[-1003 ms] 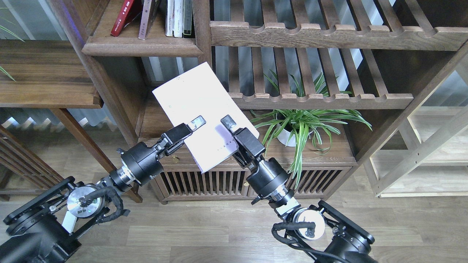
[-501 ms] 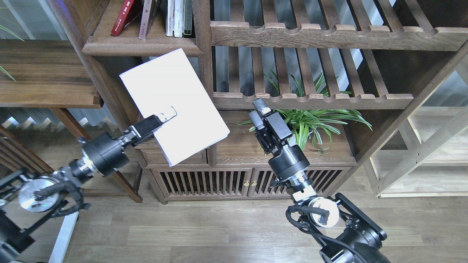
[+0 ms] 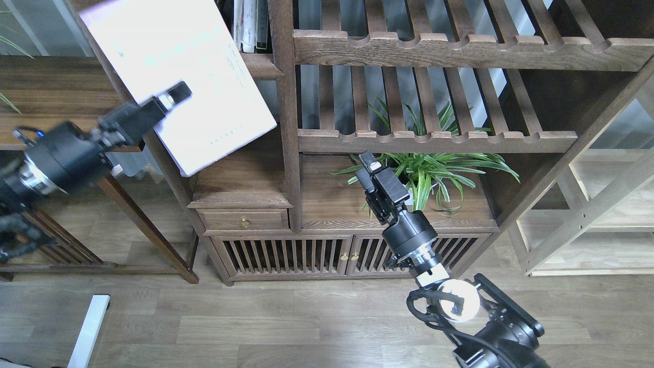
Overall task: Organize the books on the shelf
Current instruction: 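Lift the white book with the left gripper up to the top shelf, then push the white book into the top shelf with the left gripper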
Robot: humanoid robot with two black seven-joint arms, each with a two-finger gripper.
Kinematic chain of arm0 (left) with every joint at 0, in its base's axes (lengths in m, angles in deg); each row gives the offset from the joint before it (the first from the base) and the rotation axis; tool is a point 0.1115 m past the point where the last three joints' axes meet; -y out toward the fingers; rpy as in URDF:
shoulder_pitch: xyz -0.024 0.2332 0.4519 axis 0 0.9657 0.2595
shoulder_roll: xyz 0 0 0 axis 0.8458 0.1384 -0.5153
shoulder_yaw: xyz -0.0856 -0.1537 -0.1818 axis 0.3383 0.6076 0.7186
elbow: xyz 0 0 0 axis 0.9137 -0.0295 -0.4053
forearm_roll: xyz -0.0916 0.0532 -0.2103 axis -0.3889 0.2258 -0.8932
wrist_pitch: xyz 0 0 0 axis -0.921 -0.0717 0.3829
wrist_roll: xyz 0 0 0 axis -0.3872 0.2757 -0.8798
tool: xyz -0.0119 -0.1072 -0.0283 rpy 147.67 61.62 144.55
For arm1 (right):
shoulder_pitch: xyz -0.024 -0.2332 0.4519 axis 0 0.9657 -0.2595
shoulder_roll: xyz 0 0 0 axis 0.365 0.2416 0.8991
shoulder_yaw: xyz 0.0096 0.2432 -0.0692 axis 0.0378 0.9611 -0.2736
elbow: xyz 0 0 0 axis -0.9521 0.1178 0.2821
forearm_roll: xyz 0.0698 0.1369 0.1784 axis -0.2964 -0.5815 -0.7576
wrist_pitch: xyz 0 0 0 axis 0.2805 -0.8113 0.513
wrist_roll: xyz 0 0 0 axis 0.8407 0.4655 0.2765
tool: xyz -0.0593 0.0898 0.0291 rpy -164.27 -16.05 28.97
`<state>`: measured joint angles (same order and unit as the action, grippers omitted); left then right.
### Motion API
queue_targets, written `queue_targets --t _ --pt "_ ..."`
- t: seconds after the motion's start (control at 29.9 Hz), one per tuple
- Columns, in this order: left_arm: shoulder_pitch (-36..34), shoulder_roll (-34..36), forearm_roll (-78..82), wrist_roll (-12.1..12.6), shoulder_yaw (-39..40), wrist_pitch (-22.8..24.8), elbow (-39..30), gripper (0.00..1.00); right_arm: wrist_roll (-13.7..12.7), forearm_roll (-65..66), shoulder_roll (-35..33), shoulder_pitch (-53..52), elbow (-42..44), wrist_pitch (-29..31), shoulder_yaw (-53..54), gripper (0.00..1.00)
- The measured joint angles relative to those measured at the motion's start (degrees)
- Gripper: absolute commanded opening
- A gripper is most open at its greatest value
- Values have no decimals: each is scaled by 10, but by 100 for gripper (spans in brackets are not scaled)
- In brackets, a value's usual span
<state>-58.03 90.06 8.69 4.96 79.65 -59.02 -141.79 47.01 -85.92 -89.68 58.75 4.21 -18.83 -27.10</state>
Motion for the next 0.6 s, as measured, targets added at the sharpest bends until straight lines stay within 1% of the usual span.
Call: queue_targets --t 0.37,0.43,0.6 --pt "0 -18 128 -3 131 0 -6 0 -3 3 -11 2 0 0 -12 79" --pt "0 -35 156 -3 158 0 -6 0 -3 3 -12 4 0 0 -13 79" --pt "0 -105 240 -4 232 0 -27 0 -4 3 -29 6 -1 0 -13 79"
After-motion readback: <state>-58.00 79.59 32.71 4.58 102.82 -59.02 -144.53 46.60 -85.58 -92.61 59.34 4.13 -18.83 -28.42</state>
